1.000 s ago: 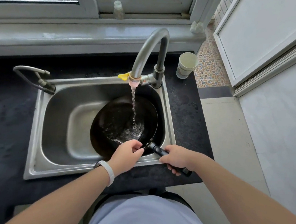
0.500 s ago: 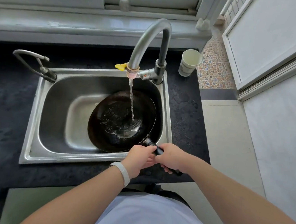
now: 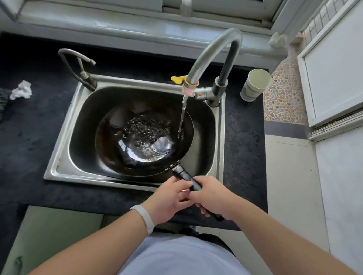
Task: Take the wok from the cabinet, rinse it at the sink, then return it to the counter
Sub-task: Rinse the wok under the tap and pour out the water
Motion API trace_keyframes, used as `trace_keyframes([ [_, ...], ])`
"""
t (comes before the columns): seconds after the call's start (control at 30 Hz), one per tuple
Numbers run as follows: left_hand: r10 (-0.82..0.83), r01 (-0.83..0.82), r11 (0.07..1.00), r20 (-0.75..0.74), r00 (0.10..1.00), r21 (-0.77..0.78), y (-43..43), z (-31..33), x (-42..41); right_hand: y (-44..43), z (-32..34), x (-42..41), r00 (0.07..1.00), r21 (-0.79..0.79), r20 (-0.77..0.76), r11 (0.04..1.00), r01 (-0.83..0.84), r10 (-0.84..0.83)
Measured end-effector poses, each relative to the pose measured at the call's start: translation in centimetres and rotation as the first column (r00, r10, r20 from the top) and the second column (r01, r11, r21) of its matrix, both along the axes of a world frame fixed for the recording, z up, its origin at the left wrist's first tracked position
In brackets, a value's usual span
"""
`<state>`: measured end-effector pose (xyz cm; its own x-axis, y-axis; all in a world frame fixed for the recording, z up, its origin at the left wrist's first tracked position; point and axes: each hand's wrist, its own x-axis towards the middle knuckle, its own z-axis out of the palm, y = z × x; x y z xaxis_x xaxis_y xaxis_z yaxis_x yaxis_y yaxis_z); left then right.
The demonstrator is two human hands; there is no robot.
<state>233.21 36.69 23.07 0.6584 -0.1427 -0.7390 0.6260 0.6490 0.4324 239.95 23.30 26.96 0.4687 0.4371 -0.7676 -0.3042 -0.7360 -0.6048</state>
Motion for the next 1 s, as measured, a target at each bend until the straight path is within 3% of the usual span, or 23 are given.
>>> trace_keyframes([
  [0.1, 0.057, -0.051, 0.995, 0.065, 0.996, -0.086, 1.0, 0.6, -0.1, 0.7, 0.7, -0.3, 1.0, 0.047, 0.006, 0.999, 0.003, -0.003],
  [0.27, 0.211, -0.205, 0.973, 0.043, 0.977, -0.107, 2.7, 1.1, 0.9, 1.7, 1.7, -0.3, 0.999, 0.097, 0.049, 0.995, 0.013, -0.018],
  [0.67, 0.151, -0.151, 0.987, 0.0, 0.989, -0.05, 1.3, 0.8, 0.9, 1.3, 2.2, 0.1, 0.998, -0.007, 0.027, 0.999, -0.054, 0.054],
  [1.0, 0.091, -0.088, 0.995, -0.056, 0.994, 0.052, 1.5, -0.1, 1.2, 1.5, 1.2, -0.6, 0.997, -0.036, -0.061, 0.998, 0.048, -0.05],
])
